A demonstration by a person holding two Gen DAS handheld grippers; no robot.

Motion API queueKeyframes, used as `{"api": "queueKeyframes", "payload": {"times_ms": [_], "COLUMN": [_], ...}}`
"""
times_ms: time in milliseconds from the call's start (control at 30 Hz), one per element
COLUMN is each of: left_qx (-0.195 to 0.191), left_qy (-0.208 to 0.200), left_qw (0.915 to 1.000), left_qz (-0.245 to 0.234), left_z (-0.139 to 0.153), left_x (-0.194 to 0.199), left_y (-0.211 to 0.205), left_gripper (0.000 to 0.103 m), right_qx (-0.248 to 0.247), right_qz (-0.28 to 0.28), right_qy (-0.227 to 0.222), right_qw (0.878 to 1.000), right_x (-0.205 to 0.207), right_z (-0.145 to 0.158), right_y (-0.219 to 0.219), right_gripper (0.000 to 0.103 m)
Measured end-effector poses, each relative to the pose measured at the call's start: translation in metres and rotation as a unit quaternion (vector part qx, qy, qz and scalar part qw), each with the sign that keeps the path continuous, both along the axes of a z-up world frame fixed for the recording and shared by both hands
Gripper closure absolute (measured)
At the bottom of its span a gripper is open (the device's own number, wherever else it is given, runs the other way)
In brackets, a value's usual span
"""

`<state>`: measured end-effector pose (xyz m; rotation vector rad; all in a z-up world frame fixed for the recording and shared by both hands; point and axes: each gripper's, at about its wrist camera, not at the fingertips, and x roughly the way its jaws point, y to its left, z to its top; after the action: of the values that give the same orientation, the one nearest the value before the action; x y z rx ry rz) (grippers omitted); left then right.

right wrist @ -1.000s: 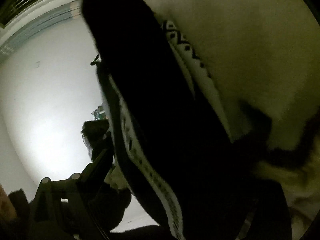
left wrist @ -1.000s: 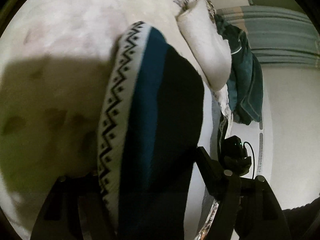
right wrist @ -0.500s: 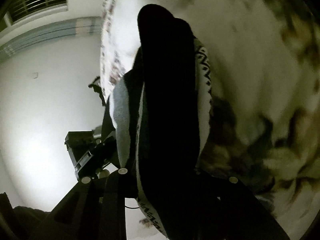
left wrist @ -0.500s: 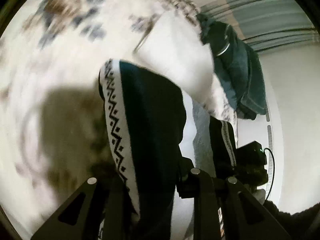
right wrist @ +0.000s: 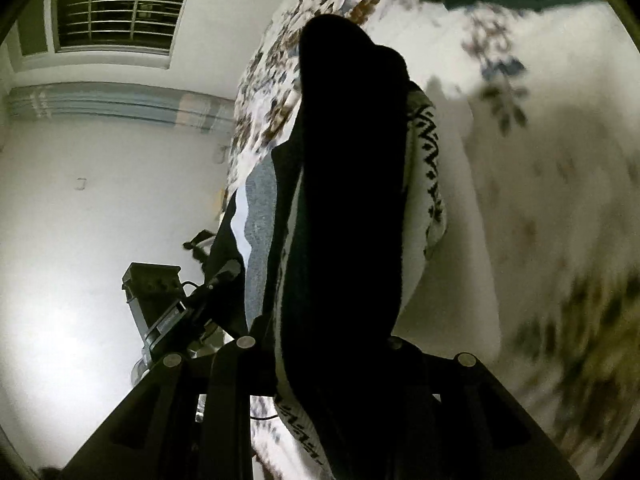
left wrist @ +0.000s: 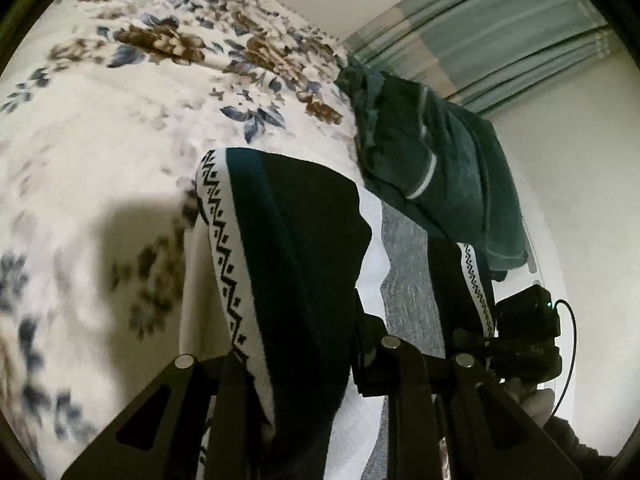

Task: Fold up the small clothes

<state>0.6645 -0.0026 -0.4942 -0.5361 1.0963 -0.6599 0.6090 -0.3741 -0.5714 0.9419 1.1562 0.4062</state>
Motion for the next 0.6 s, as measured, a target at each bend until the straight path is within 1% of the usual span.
{"api": "queueKeyframes", "payload": {"times_ms": [33,67,133,167,200,233,267,300,333,367,400,433,500,533,567,600], "left_qx": [0.005,0.008,0.02,0.023,0.022,0.02,0.017,0.022,0.031,0.043,0.054,0.071,0.105,0.135,0.16,0.185], "left_qy": [0.009,0.018,0.042,0.054,0.068,0.076,0.077,0.078,0.077,0.077,0.076,0.071,0.047,0.026,0.012,-0.005], "left_qw": [0.9999,0.9998,0.9989,0.9983,0.9974,0.9969,0.9968,0.9967,0.9965,0.9961,0.9956,0.995,0.993,0.9896,0.9855,0.9807], "left_qz": [-0.001,-0.003,-0.004,-0.004,-0.004,-0.006,-0.008,-0.008,-0.007,-0.004,0.001,0.009,0.029,0.042,0.053,0.062], "left_z": [-0.009,-0.017,-0.034,-0.04,-0.047,-0.049,-0.049,-0.047,-0.044,-0.04,-0.037,-0.034,-0.027,-0.023,-0.019,-0.016], "left_x": [0.012,0.018,0.029,0.032,0.033,0.034,0.032,0.03,0.027,0.024,0.021,0.016,0.006,-0.001,-0.006,-0.012], "left_y": [-0.002,-0.003,-0.004,-0.004,-0.004,-0.004,-0.004,-0.004,-0.003,-0.002,0.0,0.002,0.006,0.008,0.006,0.005], "left_gripper": [0.085,0.085,0.084,0.081,0.079,0.078,0.078,0.075,0.072,0.065,0.058,0.054,0.042,0.037,0.027,0.016], "right_qx": [-0.004,-0.01,-0.028,-0.035,-0.043,-0.051,-0.067,-0.086,-0.108,-0.133,-0.157,-0.181,-0.222,-0.232,-0.245,-0.263], "right_qz": [-0.001,-0.003,-0.002,0.0,0.0,-0.002,0.0,-0.001,-0.002,0.001,-0.001,-0.006,-0.017,-0.025,-0.033,-0.035], "right_qy": [0.005,0.013,0.027,0.038,0.047,0.052,0.055,0.06,0.064,0.062,0.063,0.066,0.069,0.074,0.085,0.095], "right_qw": [1.0,1.0,0.999,0.999,0.998,0.997,0.996,0.994,0.992,0.989,0.986,0.981,0.972,0.97,0.965,0.96], "right_x": [0.012,0.026,0.04,0.045,0.049,0.05,0.043,0.039,0.035,0.028,0.026,0.018,0.007,0.006,0.003,-0.009], "right_z": [-0.006,-0.01,-0.02,-0.024,-0.032,-0.034,-0.032,-0.029,-0.025,-0.021,-0.02,-0.017,-0.014,-0.014,-0.019,-0.025], "right_y": [0.007,0.004,0.004,0.003,0.011,0.012,0.01,0.011,0.013,0.015,0.017,0.016,0.016,0.02,0.016,0.005], "right_gripper": [0.075,0.075,0.075,0.075,0.072,0.067,0.063,0.05,0.043,0.043,0.041,0.035,0.034,0.033,0.032,0.029]}}
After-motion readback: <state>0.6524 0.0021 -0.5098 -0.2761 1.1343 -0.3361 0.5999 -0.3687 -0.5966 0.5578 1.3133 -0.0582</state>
